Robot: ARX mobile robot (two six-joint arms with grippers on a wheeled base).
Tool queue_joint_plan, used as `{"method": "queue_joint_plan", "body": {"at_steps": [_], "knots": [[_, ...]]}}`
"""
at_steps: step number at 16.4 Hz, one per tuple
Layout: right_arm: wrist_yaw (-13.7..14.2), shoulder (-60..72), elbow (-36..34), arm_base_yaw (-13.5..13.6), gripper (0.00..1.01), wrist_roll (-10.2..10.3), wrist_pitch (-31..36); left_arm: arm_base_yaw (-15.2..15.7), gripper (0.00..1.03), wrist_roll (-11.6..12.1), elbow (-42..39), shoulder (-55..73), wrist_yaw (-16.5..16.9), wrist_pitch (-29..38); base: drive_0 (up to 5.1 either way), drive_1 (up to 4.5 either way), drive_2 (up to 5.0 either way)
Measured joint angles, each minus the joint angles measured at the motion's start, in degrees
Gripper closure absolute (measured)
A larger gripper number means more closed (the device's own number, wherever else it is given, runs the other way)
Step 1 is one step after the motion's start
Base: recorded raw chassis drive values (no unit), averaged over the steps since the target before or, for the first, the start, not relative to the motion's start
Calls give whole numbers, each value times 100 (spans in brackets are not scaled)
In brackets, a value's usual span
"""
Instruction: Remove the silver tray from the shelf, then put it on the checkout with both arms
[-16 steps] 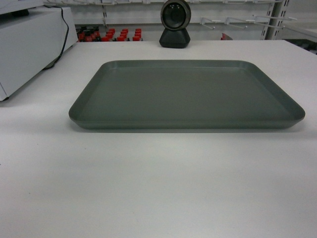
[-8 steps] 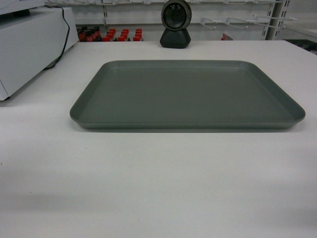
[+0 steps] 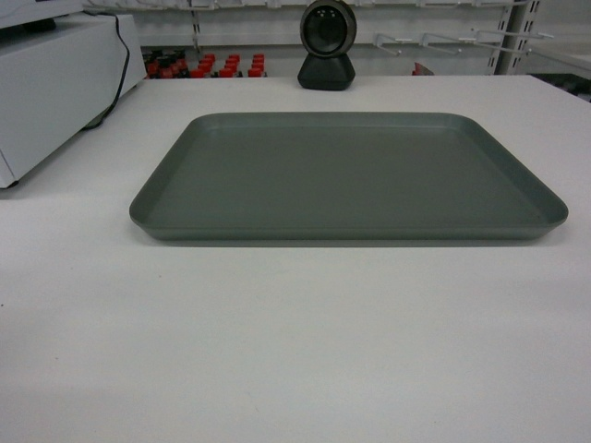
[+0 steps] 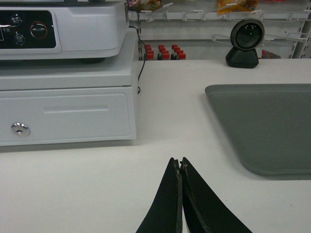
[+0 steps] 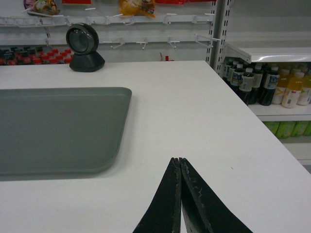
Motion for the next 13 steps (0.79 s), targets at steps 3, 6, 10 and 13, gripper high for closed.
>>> {"method": "queue_joint_plan", "body": {"at_steps": [3, 6, 10, 13], "knots": [[0, -466, -192, 0, 100, 0, -262, 0, 102, 0, -203, -459, 0, -260, 0, 0, 0], [2, -970, -339, 0, 100, 0, -629, 0, 102, -2, -367, -973, -2, -612, 0, 0, 0], [0, -1397, -557, 0, 100, 2, -824, 0, 102, 0, -610, -1443, 2, -809, 0, 0, 0], [-2, -1899, -557, 0, 100, 0, -1182, 0, 102, 0, -610, -1893, 9, -1185, 0, 0, 0]]}}
